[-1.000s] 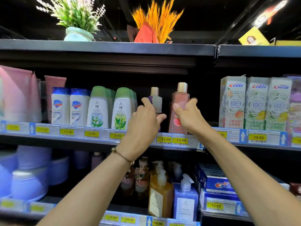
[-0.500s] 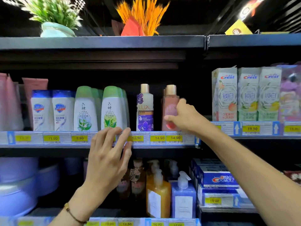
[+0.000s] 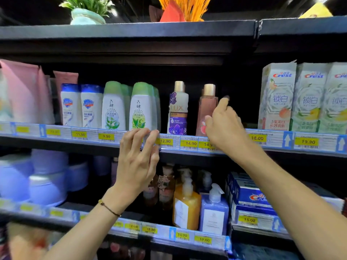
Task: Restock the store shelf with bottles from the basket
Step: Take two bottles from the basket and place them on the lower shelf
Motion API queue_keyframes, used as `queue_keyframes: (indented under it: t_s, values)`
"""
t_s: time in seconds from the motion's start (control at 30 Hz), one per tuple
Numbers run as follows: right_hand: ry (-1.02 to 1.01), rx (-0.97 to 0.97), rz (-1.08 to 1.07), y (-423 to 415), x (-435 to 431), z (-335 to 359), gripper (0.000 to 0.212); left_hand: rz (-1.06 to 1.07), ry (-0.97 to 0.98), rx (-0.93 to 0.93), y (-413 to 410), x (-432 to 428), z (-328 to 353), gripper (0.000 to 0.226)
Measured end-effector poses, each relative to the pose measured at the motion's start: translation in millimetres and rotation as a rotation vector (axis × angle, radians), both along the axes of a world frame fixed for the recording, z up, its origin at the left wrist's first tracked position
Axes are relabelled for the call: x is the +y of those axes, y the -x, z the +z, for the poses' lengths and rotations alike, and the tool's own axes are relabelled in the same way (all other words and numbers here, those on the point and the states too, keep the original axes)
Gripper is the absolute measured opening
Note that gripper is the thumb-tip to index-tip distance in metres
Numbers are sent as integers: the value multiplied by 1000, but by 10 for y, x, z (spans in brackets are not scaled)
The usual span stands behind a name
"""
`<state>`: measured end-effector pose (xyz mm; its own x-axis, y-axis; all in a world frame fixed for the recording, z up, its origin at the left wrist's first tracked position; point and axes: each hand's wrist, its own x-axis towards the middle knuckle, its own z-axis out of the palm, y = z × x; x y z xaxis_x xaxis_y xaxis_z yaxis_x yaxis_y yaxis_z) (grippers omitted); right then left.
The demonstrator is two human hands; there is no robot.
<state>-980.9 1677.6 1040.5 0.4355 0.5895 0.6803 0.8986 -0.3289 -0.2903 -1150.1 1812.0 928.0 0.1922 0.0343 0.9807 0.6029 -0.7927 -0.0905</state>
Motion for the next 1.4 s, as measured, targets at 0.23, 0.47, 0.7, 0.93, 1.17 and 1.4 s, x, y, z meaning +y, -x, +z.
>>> queue_keyframes:
  t_s: [0.23, 0.47, 0.7, 0.93, 1.17, 1.4]
  values:
    - [-123, -427, 171, 442, -66, -320, 37, 54, 81, 268, 347, -137, 182, 41]
    - [-129, -430, 519, 1351, 271, -788, 42, 383, 250, 337, 1827, 41, -137, 47]
    - [16, -486, 808, 3041, 1012, -1571, 38, 765, 739, 410, 3981, 33, -1451, 49]
    - [325, -447, 1050, 5048, 1650, -2874, 42, 892, 1200, 554, 5826, -383, -2993, 51]
    - [768, -374, 1145, 6273, 2013, -4413, 36, 849, 1611, 595, 7056, -634, -3859, 43]
    - [1129, -249, 1131, 6741, 2368, -5413, 42, 762, 1859, 524, 7652, -291, -4474, 46]
